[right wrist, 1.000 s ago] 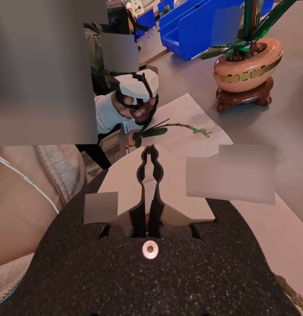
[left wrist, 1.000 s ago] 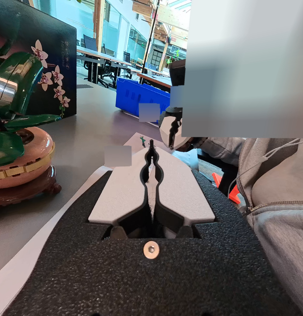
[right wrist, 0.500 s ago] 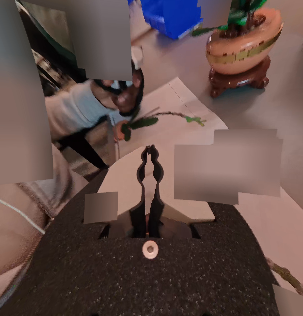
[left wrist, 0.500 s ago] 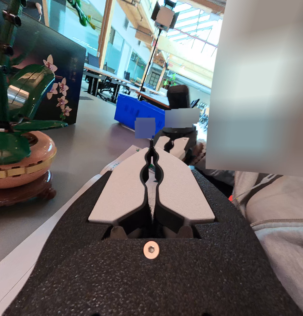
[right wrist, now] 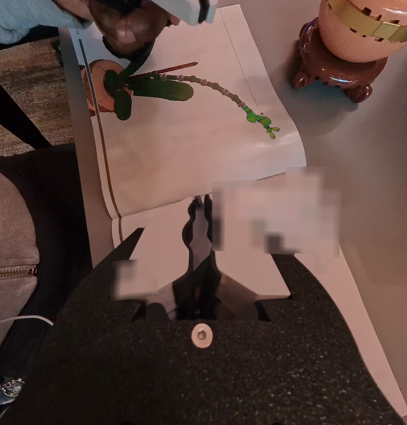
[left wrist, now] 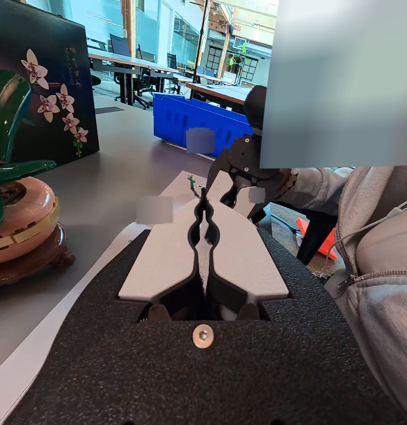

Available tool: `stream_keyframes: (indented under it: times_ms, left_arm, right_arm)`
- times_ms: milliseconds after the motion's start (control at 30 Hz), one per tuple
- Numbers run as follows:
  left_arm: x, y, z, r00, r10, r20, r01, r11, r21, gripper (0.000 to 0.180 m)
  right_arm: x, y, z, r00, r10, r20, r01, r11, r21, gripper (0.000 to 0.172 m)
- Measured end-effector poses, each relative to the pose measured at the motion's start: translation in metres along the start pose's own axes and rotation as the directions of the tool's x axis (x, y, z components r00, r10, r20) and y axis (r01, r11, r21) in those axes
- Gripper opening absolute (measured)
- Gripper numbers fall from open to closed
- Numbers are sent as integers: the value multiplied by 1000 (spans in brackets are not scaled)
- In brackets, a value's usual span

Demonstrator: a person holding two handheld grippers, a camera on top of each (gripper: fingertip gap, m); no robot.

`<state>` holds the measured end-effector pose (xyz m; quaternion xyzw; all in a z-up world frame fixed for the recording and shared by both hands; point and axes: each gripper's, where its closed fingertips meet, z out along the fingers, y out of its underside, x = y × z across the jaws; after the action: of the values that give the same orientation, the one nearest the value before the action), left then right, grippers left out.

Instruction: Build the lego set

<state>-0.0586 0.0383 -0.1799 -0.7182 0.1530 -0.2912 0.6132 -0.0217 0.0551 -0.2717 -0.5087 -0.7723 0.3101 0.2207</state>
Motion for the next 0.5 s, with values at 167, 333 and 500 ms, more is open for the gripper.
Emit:
stream_keyframes:
  times_ms: [167, 333, 500]
  left_arm:
    - [3, 0, 1, 1000, -21, -18, 21, 1000, 3, 1]
    - [6, 3, 3, 998, -47, -40, 47, 999, -10, 1]
    - [12, 15, 9, 999, 36, -32, -39, 995, -93, 1]
  right_arm:
    - [-2, -3, 0, 1000, -3, 23, 2, 1000, 28, 15]
    - [5, -37, -23, 991, 114, 69, -129, 956, 265, 12]
    - [-4, -71, -43, 972, 167, 168, -227, 860, 456, 10]
